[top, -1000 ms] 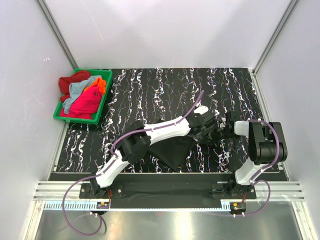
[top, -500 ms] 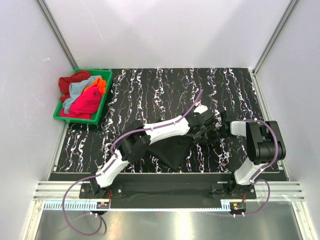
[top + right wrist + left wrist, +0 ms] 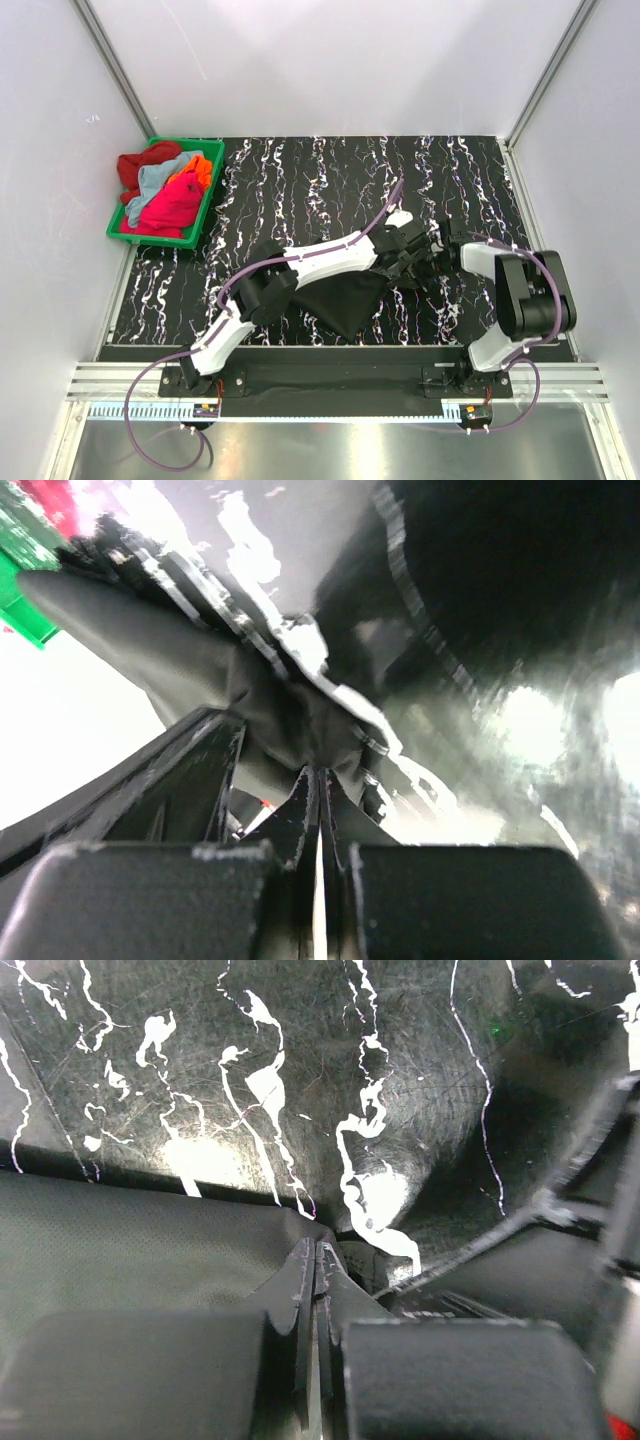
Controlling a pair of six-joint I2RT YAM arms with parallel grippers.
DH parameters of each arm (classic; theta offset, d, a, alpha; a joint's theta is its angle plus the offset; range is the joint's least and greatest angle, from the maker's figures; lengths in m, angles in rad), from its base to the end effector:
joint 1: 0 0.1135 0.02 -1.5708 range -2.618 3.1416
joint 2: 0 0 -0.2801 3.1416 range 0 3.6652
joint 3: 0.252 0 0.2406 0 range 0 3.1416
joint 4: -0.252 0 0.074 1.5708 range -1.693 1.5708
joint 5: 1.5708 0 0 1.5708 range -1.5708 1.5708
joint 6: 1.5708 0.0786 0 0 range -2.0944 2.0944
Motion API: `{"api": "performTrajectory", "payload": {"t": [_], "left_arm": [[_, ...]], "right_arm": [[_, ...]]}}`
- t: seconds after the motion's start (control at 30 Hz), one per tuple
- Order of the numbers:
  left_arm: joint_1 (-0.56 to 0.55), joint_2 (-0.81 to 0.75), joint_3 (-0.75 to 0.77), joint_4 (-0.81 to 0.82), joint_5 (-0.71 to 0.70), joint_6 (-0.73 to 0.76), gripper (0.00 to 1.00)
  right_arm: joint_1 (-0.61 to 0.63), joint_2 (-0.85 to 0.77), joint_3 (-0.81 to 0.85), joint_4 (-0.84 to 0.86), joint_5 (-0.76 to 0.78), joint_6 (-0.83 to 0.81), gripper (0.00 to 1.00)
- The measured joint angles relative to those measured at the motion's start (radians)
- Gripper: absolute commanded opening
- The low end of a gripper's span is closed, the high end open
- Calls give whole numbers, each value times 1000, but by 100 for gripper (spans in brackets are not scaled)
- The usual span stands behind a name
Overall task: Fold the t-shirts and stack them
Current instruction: Fold the tshirt
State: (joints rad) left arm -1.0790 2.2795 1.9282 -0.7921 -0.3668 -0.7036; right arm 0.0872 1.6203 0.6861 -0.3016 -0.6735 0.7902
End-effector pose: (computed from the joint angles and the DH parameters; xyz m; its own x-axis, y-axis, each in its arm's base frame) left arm 0.2623 -0.4299 0.1682 -0.8146 0.2417 -0.5272 0.2959 0.9550 -0.0193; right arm 0.2599 0.0719 0.1136 -0.8556 0.4827 0.1872 0.4768 0.5938 0.6481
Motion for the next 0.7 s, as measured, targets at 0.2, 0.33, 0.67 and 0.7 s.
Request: {"api": "performTrajectory", "payload": {"t": [0.2, 0.33, 0.67, 0.7], "left_arm": [[0, -25, 0, 0, 0, 0, 0], [0, -39, 0, 1, 0, 0, 0], [0, -103, -64, 1, 0, -1, 0], [0, -106, -68, 1, 0, -1, 0]], "right_arm": [[0, -130, 31, -91, 37, -30, 2], [0, -144, 41, -105, 32, -34, 1], [44, -42, 41, -85, 26, -33, 0], [46, -33, 41, -80, 26, -33, 0]]}}
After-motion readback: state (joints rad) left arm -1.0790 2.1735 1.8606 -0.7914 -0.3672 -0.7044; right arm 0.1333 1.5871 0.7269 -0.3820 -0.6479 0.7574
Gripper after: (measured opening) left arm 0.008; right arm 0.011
